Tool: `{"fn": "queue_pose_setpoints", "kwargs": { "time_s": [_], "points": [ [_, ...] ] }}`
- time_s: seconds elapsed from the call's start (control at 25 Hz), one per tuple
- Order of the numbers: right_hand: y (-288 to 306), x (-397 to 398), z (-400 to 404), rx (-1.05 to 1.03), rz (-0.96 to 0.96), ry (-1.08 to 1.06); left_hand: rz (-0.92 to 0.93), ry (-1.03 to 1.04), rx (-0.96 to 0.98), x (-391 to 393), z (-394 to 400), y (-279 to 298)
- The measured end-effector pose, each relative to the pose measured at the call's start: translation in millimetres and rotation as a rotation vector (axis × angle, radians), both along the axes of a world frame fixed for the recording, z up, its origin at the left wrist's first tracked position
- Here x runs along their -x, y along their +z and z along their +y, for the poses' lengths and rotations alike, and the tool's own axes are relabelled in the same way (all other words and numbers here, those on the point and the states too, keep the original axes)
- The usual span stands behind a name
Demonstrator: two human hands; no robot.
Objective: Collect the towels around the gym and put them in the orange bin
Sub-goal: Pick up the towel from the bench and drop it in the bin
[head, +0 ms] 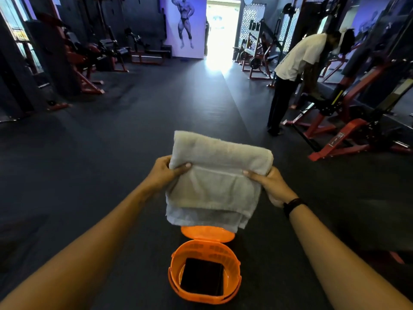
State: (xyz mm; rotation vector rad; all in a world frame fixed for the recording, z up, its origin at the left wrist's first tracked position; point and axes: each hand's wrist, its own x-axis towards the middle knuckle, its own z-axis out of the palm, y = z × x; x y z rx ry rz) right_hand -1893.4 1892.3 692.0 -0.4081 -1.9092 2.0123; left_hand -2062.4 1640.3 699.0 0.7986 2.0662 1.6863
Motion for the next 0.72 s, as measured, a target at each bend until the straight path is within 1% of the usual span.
{"fn": "queue_pose_setpoints", "kwargs": {
  "time_s": [0.04, 0.08, 0.12, 0.16, 0.2, 0.32, 0.4, 0.44, 0.48, 0.56, 0.6, 0.64, 0.72],
  "points": [
    [-1, -1, 4, 0.045, -0.005, 0.002, -0.061, -0.05, -0.004, 4, -1, -2],
    [-4, -3, 6, 0.062, -0.048, 0.068, -0.084, -0.169, 0.066, 7, -3, -7],
    [-9, -9, 4, 0.063, -0.132, 0.16, -0.096, -0.277, 0.196, 7, -7, -14],
    [-19, -14, 3, 0.054, -0.221, 0.226, -0.12, -0.321, 0.295, 7, -13, -27],
    [-26, -18, 3, 0.046, -0.282, 0.252, -0.168, -0.318, 0.348, 4, -16, -35],
    [-32, -17, 7, 0.081, -0.361, 0.223, -0.463, -0.221, 0.234, -10, -17, -47],
    [-23, -14, 7, 0.125, -0.345, 0.226, -0.564, -0.194, 0.129, -14, -18, -47],
    [-18, -13, 6, 0.131, -0.278, 0.212, -0.58, -0.173, 0.067, -14, -16, -42],
    [-16, -9, 9, 0.114, -0.185, 0.17, -0.573, -0.096, 0.005, -9, -13, -44],
    [-10, -3, 10, 0.088, -0.013, 0.066, -0.624, 0.071, -0.002, -8, -12, -37],
    [-5, 0, 7, 0.116, 0.03, 0.034, -0.612, 0.081, -0.027, -12, -15, -32],
    [-2, 1, 4, 0.163, 0.047, 0.025, -0.612, 0.058, -0.119, -15, -14, -25],
    [-3, -2, 1, 0.207, -0.055, 0.026, -0.574, -0.011, -0.284, -21, -8, -9]
  ]
}}
